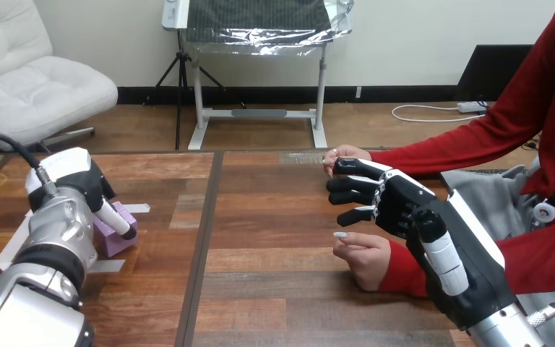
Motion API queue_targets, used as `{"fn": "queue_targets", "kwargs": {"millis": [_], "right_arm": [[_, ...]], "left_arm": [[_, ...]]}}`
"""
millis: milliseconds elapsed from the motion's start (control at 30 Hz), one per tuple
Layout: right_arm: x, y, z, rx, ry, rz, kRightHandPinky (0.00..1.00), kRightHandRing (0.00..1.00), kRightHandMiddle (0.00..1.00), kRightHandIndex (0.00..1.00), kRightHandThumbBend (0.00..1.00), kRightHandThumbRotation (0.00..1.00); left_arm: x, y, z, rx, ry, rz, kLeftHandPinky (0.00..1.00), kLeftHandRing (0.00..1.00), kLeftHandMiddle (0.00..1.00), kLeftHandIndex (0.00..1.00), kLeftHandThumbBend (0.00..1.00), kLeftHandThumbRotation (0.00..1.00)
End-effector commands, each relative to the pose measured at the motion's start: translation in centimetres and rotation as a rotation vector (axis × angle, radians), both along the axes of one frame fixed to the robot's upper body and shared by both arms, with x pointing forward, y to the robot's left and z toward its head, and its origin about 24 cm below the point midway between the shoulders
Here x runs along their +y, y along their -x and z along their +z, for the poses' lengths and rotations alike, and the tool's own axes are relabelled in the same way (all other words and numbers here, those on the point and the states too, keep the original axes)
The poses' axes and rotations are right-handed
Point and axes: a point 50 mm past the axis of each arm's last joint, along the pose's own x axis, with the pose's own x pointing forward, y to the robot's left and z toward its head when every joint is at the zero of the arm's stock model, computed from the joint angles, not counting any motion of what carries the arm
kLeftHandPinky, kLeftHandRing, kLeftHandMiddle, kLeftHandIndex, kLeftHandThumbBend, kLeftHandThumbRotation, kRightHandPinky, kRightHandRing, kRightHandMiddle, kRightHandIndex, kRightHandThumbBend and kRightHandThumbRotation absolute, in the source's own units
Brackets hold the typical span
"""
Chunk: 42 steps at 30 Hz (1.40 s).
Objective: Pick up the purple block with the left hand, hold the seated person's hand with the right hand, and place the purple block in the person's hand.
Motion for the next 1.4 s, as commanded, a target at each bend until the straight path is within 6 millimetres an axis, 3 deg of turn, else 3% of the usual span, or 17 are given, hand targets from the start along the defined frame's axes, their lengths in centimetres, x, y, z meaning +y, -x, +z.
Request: {"fn": "queue_targets", "kwargs": {"millis": [0, 700, 1367], "right_arm": [[0.26, -0.76, 1.86, -0.100, -0.008, 0.010, 0.66, 0.76, 0.77, 0.81, 0.91, 1.00], [0.26, -0.76, 1.88, -0.096, -0.015, 0.013, 0.66, 0.76, 0.77, 0.81, 0.90, 1.00], [0.27, -0.79, 1.74, -0.095, -0.012, 0.010, 0.67, 0.77, 0.77, 0.81, 0.91, 1.00]], "left_arm": [[-0.37, -0.99, 1.74, -0.078, -0.002, -0.022, 0.29, 0.38, 0.46, 0.65, 0.67, 0.00], [-0.35, -0.97, 1.74, -0.095, 0.008, -0.026, 0.30, 0.40, 0.47, 0.61, 0.68, 0.00], [-0.36, -1.00, 1.72, -0.051, 0.017, -0.011, 0.31, 0.40, 0.49, 0.70, 0.65, 0.00]]}}
